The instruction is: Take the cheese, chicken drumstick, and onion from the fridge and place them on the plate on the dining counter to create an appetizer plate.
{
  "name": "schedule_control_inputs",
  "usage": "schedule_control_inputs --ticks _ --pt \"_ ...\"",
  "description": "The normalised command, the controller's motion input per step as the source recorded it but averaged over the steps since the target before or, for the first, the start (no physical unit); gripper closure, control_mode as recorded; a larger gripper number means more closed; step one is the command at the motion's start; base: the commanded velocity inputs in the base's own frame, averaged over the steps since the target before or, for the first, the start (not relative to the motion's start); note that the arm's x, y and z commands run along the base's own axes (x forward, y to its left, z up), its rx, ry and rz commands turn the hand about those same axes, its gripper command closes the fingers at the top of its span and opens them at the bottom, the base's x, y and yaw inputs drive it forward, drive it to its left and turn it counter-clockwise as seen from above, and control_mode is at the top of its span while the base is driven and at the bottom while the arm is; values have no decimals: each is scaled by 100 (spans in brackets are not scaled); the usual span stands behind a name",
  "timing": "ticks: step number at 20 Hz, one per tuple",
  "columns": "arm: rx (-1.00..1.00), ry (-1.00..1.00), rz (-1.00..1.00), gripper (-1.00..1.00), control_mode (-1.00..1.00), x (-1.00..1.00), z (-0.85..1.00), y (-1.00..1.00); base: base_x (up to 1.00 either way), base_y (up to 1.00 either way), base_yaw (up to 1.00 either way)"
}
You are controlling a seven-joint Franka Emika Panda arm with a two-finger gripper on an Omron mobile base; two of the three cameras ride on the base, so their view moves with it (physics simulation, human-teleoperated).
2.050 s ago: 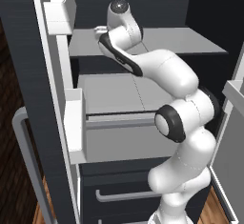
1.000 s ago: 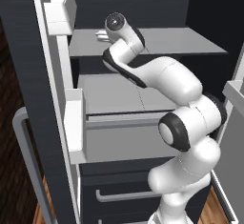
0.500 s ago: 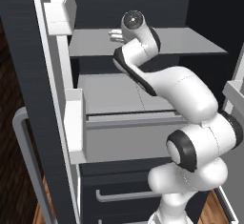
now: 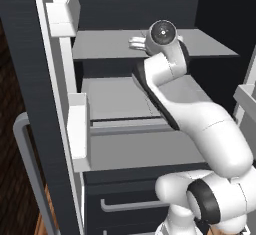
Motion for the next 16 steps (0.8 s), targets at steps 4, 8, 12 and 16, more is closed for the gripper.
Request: schedule_control_inputs --ticks 4,8,12,16 --pt "0 -10 9 100 -100 -66 2 -10 0 0 0" --pt "0 -14 7 100 100 -47 -5 -2 -20 0 2" --pt "0 0 0 100 100 0 0 0 -97 0 6" --pt "0 0 0 100 100 0 0 0 -100 0 2"
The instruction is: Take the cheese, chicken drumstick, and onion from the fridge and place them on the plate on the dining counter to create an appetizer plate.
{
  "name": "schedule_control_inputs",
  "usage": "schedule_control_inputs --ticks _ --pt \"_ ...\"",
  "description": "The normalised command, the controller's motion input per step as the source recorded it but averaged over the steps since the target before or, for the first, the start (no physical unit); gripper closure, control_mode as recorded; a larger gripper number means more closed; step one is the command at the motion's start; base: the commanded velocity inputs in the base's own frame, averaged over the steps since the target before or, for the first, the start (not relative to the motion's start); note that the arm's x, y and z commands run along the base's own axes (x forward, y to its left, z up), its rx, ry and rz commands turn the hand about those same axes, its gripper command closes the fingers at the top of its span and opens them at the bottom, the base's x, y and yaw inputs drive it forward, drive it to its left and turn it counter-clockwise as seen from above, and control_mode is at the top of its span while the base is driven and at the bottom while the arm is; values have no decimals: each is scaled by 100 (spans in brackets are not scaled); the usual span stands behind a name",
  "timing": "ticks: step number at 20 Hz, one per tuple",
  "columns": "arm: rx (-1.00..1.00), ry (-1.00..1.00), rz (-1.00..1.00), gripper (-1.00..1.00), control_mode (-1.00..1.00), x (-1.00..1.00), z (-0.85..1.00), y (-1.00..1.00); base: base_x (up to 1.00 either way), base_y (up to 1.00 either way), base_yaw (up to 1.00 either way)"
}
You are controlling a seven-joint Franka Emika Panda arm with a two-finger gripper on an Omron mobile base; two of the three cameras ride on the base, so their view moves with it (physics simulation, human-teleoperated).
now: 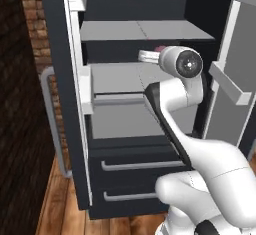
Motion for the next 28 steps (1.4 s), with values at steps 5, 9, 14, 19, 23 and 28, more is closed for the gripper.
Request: schedule_control_inputs --ticks 5,9,14,19,23,28 --pt "0 0 0 100 100 0 0 0 -100 0 0" --pt "0 0 0 100 100 0 0 0 -100 0 0" --pt "0 0 0 100 100 0 0 0 -100 4 0" --pt "0 0 0 100 100 0 0 0 -100 4 0" --pt "0 0 0 100 100 0 0 0 -100 0 -5" --pt "0 0 0 100 100 0 0 0 -100 0 -39"
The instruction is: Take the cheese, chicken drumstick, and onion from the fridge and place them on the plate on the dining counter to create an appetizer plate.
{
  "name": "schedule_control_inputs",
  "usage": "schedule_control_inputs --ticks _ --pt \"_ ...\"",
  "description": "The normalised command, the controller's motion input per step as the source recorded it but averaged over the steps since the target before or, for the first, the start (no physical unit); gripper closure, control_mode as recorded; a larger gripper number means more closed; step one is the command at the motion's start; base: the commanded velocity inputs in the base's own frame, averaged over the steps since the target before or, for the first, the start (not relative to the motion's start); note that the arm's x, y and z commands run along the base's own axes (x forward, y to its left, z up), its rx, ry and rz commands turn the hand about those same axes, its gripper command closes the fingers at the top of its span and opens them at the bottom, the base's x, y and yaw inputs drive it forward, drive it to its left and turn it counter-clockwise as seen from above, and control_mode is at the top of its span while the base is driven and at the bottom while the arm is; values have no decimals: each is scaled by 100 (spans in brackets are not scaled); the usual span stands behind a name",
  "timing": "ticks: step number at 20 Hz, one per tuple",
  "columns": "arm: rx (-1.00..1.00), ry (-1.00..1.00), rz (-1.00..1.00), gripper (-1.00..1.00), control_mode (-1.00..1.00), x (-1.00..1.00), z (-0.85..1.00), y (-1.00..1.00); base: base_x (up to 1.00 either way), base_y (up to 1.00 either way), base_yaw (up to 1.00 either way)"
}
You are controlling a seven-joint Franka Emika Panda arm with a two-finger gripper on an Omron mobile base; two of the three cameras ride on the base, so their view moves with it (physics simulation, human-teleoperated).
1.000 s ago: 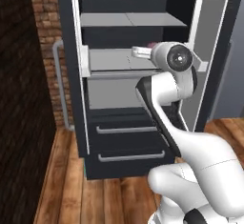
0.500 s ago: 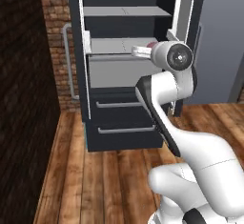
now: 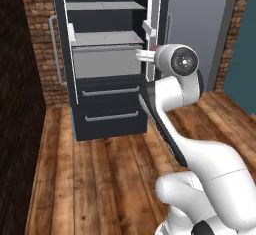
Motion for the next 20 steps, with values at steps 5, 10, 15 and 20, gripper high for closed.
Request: schedule_control_inputs --ticks 5,10,15,20 --pt "0 0 0 100 100 0 0 0 -100 0 -50" --pt "0 0 0 100 100 0 0 0 -100 0 -55" --pt "0 0 0 100 100 0 0 0 -100 0 -55" --pt "0 0 0 100 100 0 0 0 -100 0 -51"
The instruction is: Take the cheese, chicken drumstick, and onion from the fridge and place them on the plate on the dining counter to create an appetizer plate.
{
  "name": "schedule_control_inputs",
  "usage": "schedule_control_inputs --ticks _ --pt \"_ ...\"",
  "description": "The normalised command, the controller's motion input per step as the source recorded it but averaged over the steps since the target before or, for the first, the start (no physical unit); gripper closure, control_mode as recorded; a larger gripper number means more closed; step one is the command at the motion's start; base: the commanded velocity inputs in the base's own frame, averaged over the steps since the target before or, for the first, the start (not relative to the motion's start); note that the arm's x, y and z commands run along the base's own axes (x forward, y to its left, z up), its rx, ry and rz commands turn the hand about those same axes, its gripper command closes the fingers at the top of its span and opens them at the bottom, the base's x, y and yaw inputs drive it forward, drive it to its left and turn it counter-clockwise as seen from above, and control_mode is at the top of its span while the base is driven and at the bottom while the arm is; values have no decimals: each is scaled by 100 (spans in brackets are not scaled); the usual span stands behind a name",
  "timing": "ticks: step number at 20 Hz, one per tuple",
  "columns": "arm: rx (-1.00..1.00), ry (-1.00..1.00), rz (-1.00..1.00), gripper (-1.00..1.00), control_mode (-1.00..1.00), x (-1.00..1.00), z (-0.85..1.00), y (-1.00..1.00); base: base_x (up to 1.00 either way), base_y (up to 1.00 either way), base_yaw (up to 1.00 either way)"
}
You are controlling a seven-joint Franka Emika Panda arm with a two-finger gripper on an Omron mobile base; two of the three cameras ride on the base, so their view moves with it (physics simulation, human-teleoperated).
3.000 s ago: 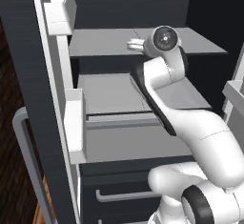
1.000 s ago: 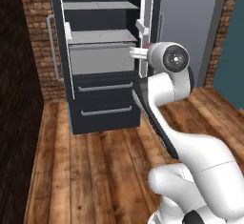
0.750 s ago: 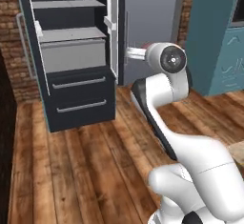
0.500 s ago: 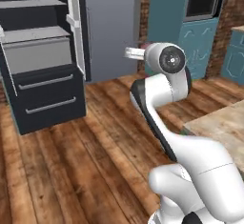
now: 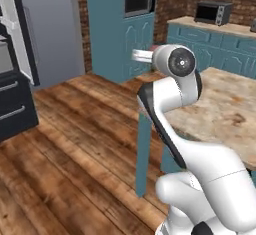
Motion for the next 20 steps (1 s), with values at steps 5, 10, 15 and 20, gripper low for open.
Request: schedule_control_inputs --ticks 5,10,15,20 --pt "0 0 0 100 100 0 0 0 -100 0 -52" --pt "0 0 0 100 100 0 0 0 -98 -4 -54" --pt "0 0 0 100 100 0 0 0 -77 -38 -53" --pt "0 0 0 100 100 0 0 0 -48 -60 -53"
